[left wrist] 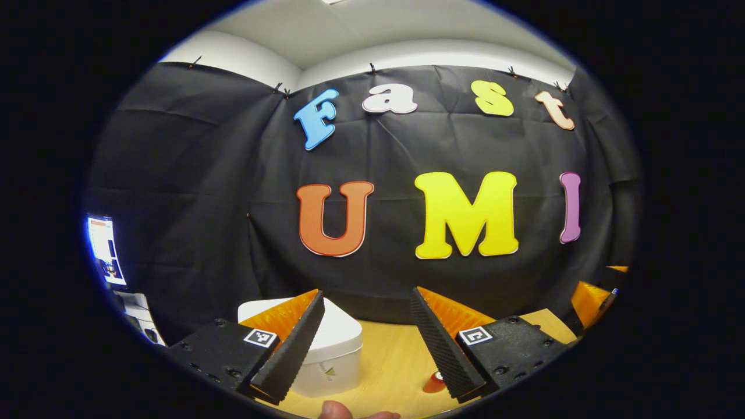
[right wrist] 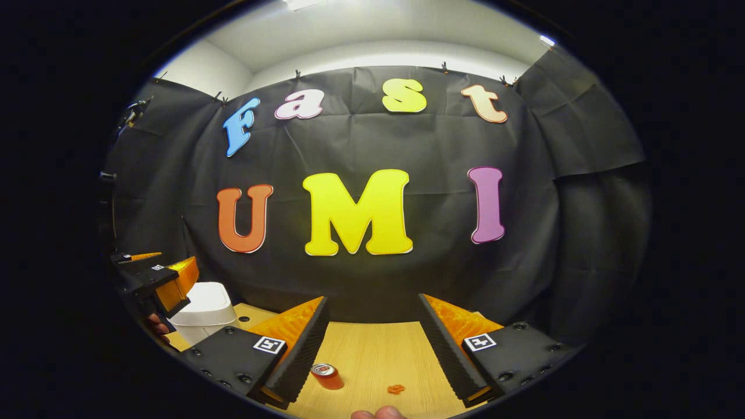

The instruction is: Press the lid of the desktop garbage bin to open it, pick up the crumpled paper on the desktop and throw it into the bin, then pick up the pop can on the desktop and drop it into the bin, and finally close the garbage bin lid.

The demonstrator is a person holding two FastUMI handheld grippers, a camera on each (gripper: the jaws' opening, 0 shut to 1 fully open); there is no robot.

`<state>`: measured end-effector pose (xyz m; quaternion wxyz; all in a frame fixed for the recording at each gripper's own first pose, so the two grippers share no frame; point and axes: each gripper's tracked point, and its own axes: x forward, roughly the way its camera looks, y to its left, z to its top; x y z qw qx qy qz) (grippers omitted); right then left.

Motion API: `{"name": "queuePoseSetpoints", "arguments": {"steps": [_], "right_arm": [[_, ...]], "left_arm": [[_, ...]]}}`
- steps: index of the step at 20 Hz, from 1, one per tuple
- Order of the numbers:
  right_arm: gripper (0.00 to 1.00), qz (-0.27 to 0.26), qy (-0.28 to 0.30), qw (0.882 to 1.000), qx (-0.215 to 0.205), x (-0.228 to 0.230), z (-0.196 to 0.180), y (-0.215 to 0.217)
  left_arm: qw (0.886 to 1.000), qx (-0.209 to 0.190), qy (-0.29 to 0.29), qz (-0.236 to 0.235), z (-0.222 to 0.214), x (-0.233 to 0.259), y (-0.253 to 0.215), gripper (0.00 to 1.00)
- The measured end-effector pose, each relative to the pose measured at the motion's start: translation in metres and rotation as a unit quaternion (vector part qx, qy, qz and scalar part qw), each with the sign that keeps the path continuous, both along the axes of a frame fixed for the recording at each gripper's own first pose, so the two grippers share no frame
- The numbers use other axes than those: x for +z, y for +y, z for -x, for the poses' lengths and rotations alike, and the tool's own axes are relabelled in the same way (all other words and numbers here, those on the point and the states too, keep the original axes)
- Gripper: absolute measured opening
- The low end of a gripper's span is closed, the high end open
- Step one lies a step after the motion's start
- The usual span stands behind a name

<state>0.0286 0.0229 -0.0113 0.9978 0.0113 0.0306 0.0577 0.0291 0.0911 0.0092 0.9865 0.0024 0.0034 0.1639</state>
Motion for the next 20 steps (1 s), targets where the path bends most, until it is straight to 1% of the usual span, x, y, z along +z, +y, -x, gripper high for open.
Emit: {"name": "queuePoseSetpoints", "arguments": {"steps": [1, 2, 4, 5, 6, 7, 8, 9, 12, 13, 14, 15, 16, 17, 20], "right_arm": [[0.95, 0.000, 0.000, 1.000, 0.005, 0.001, -0.001, 0.003], [0.93, 0.001, 0.000, 1.000, 0.011, 0.001, -0.003, 0.005], [0.95, 0.003, 0.003, 1.000, 0.022, -0.001, -0.005, 0.011], [0.93, 0.003, 0.005, 1.000, 0.027, -0.002, -0.007, 0.013], [0.93, 0.005, 0.009, 0.999, 0.032, -0.004, -0.007, 0.014], [0.93, 0.007, 0.012, 0.999, 0.038, -0.005, -0.007, 0.015], [0.95, 0.010, 0.014, 0.999, 0.042, -0.006, -0.008, 0.016], [0.95, 0.012, 0.015, 0.999, 0.046, -0.006, -0.009, 0.016], [0.95, 0.012, 0.020, 0.999, 0.050, -0.009, -0.011, 0.014], [0.95, 0.011, 0.020, 0.998, 0.049, -0.009, -0.011, 0.012], [0.95, 0.013, 0.021, 0.998, 0.049, -0.010, -0.011, 0.011], [0.95, 0.016, 0.024, 0.998, 0.050, -0.012, -0.011, 0.011], [0.95, 0.019, 0.028, 0.998, 0.050, -0.016, -0.011, 0.010], [0.95, 0.023, 0.033, 0.998, 0.048, -0.019, -0.011, 0.007], [0.95, 0.024, 0.040, 0.998, 0.038, -0.023, -0.011, -0.002]], "left_arm": [[1.000, 0.014, 0.007, -0.005, -0.002, -0.002, 0.009, 0.96], [1.000, 0.028, 0.011, -0.007, -0.003, -0.005, 0.019, 0.95], [0.998, 0.055, 0.021, -0.003, -0.005, -0.011, 0.038, 0.90], [0.997, 0.070, 0.026, -0.003, -0.007, -0.011, 0.047, 0.85], [0.996, 0.081, 0.031, -0.001, -0.007, -0.016, 0.057, 0.84], [0.995, 0.091, 0.036, 0.002, -0.008, -0.019, 0.064, 0.82], [0.994, 0.100, 0.042, 0.004, -0.007, -0.023, 0.071, 0.81], [0.993, 0.107, 0.047, 0.007, -0.009, -0.027, 0.076, 0.77], [0.990, 0.124, 0.059, 0.020, -0.012, -0.039, 0.089, 0.72], [0.989, 0.128, 0.063, 0.026, -0.015, -0.042, 0.091, 0.68], [0.989, 0.131, 0.068, 0.030, -0.016, -0.047, 0.094, 0.66], [0.988, 0.134, 0.073, 0.032, -0.019, -0.051, 0.097, 0.60], [0.987, 0.137, 0.077, 0.034, -0.019, -0.054, 0.099, 0.51], [0.986, 0.140, 0.083, 0.037, -0.020, -0.059, 0.100, 0.51], [0.982, 0.149, 0.106, 0.051, -0.028, -0.077, 0.100, 0.36]]}}
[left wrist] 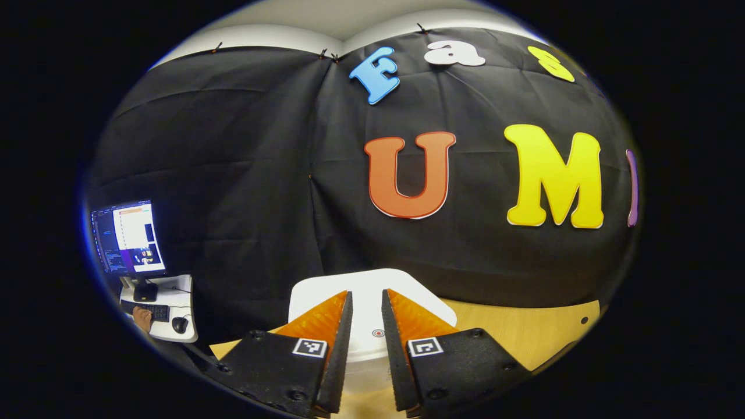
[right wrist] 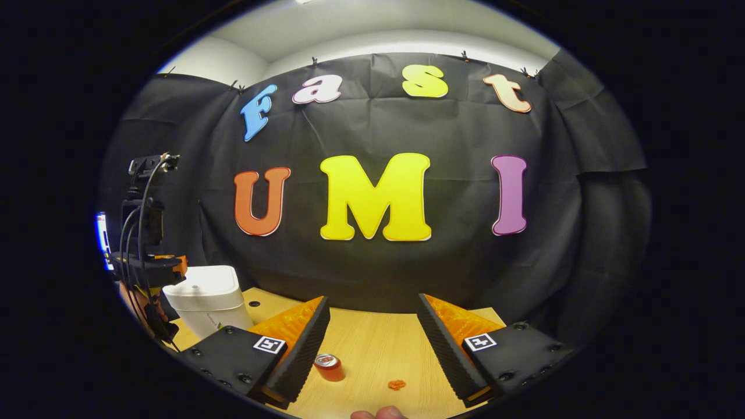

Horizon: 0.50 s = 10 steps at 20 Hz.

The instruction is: Press the lid of the desktop garbage bin to open it, pick up the crumpled paper on the desktop and throw it into the bin, then pick up the pop can on the desktop and drop it into the bin, and finally close the garbage bin lid.

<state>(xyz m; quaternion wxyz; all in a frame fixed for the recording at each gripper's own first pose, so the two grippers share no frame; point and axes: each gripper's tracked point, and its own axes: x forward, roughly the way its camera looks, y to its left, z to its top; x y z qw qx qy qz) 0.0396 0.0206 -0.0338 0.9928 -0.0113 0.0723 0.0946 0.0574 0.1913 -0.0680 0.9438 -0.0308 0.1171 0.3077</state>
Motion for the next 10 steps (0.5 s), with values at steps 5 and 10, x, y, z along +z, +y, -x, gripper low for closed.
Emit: {"name": "queuePoseSetpoints", "arguments": {"steps": [5, 10], "right_arm": [[0.95, 0.010, 0.000, 1.000, -0.011, -0.001, 0.000, -0.008], [0.95, 0.015, 0.003, 1.000, -0.017, -0.005, 0.002, -0.011]], "left_arm": [[0.999, 0.006, 0.029, 0.028, -0.008, -0.029, 0.002, 0.19], [0.998, 0.002, 0.045, 0.038, -0.011, -0.049, -0.002, 0.15]]}}
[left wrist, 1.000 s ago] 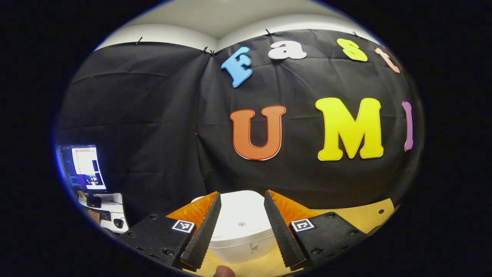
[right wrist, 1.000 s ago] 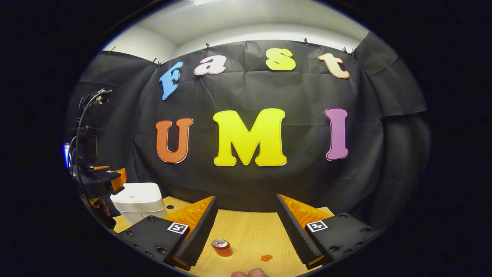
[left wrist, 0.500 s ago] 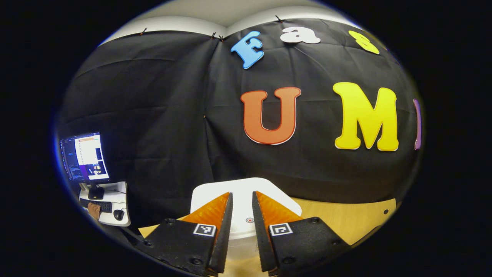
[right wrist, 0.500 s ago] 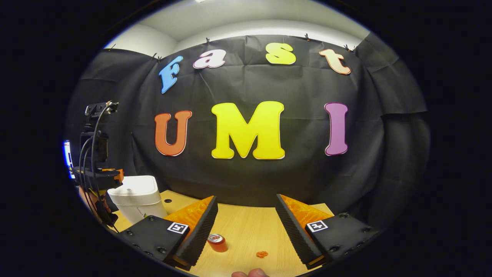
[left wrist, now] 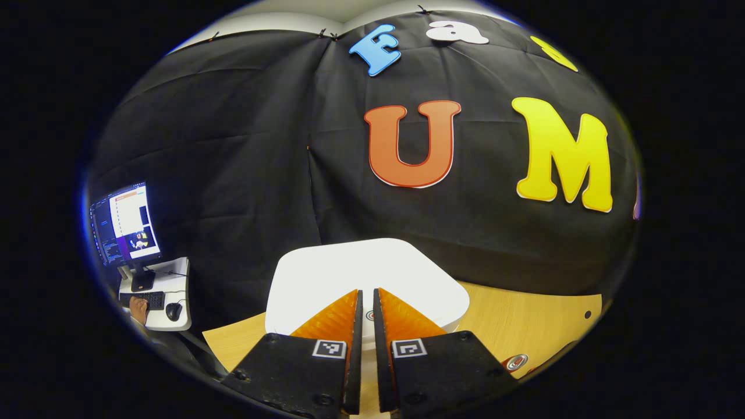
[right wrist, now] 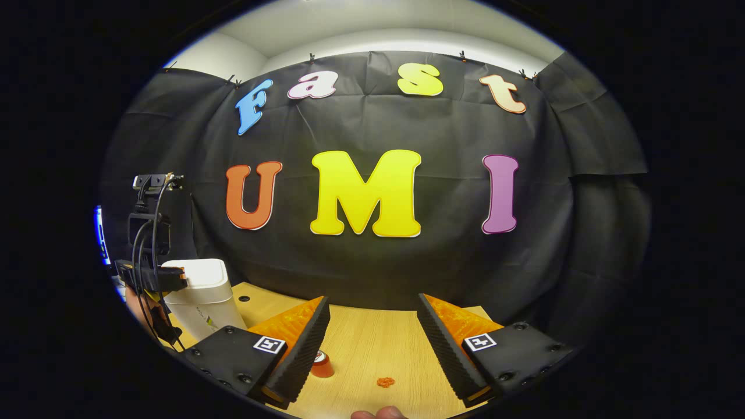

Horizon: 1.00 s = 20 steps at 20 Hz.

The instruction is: Press the lid of the desktop garbage bin to open it, pick up the crumpled paper on the desktop and throw it into the bin, then pick up the pop can on the desktop and drop it into the bin, and finally close the garbage bin lid.

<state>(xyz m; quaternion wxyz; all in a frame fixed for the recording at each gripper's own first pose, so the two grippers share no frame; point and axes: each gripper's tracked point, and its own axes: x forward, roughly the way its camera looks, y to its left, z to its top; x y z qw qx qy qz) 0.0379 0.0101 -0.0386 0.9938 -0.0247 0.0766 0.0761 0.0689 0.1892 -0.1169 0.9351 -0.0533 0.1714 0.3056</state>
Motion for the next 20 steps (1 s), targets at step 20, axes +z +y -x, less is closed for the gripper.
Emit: {"name": "queuePoseSetpoints", "arguments": {"steps": [20], "right_arm": [[0.95, -0.015, -0.001, 1.000, -0.024, 0.002, 0.010, -0.016]], "left_arm": [[0.997, -0.021, -0.075, 0.006, 0.001, 0.048, -0.011, 0.13]]}}
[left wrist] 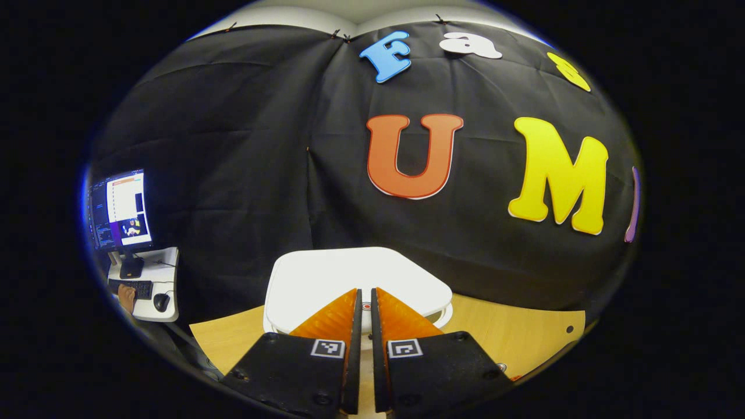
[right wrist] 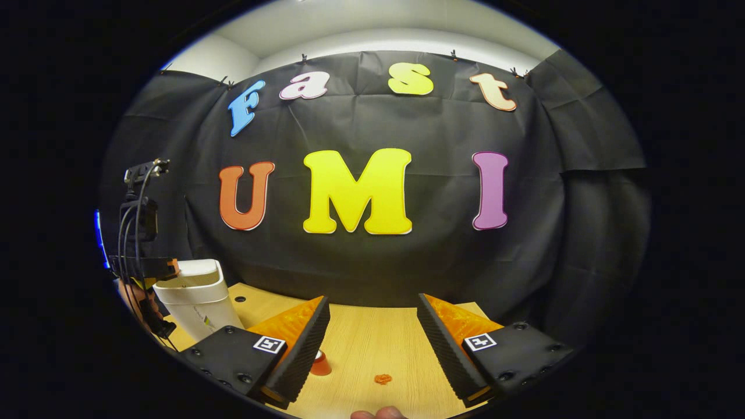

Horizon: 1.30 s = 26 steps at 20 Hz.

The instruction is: Press the lid of the desktop garbage bin to open it, pick up the crumpled paper on the desktop and throw it into the bin, then pick up the pop can on the desktop and drop it into the bin, and finally close the garbage bin lid.

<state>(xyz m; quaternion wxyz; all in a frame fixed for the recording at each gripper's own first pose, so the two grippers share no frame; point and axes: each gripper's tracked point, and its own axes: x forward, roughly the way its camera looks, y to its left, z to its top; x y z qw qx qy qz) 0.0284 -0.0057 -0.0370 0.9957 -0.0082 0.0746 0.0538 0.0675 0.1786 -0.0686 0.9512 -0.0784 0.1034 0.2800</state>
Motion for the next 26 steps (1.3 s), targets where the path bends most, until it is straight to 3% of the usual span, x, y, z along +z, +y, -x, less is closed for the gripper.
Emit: {"name": "queuePoseSetpoints", "arguments": {"steps": [2, 3, 6, 7, 10, 11, 12, 19, 26], "right_arm": [[0.95, -0.003, -0.006, 1.000, -0.003, 0.004, 0.000, -0.002], [0.95, -0.001, -0.007, 1.000, -0.004, 0.004, 0.000, -0.003], [0.95, -0.005, -0.002, 1.000, -0.003, 0.001, 0.001, -0.003], [0.95, -0.006, -0.002, 1.000, -0.003, 0.002, 0.002, -0.002], [0.95, -0.006, -0.004, 1.000, 0.005, 0.003, 0.007, 0.000], [0.95, -0.005, -0.004, 1.000, 0.010, 0.002, 0.007, 0.002], [0.95, -0.003, -0.004, 1.000, 0.010, 0.002, 0.008, 0.001], [0.95, 0.005, -0.013, 1.000, 0.017, 0.005, 0.010, -0.005], [0.95, 0.015, 0.026, 0.999, 0.018, -0.033, 0.010, -0.022]], "left_arm": [[0.999, -0.018, -0.030, -0.018, 0.000, 0.024, -0.009, 0.24], [0.999, -0.027, -0.038, -0.026, 0.001, 0.031, -0.011, 0.35], [0.997, -0.054, -0.048, -0.024, 0.000, 0.036, -0.028, 0.47], [0.997, -0.054, -0.046, -0.024, 0.002, 0.035, -0.028, 0.57], [0.994, -0.095, -0.060, 0.002, -0.001, 0.034, -0.050, 0.66], [0.993, -0.103, -0.064, 0.001, -0.001, 0.036, -0.055, 0.82], [0.991, -0.112, -0.067, -0.005, 0.002, 0.038, -0.059, 0.87], [0.971, -0.209, -0.097, -0.056, 0.022, 0.059, -0.114, 0.92], [0.961, -0.266, -0.070, -0.041, 0.036, 0.031, -0.157, 0.94]]}}
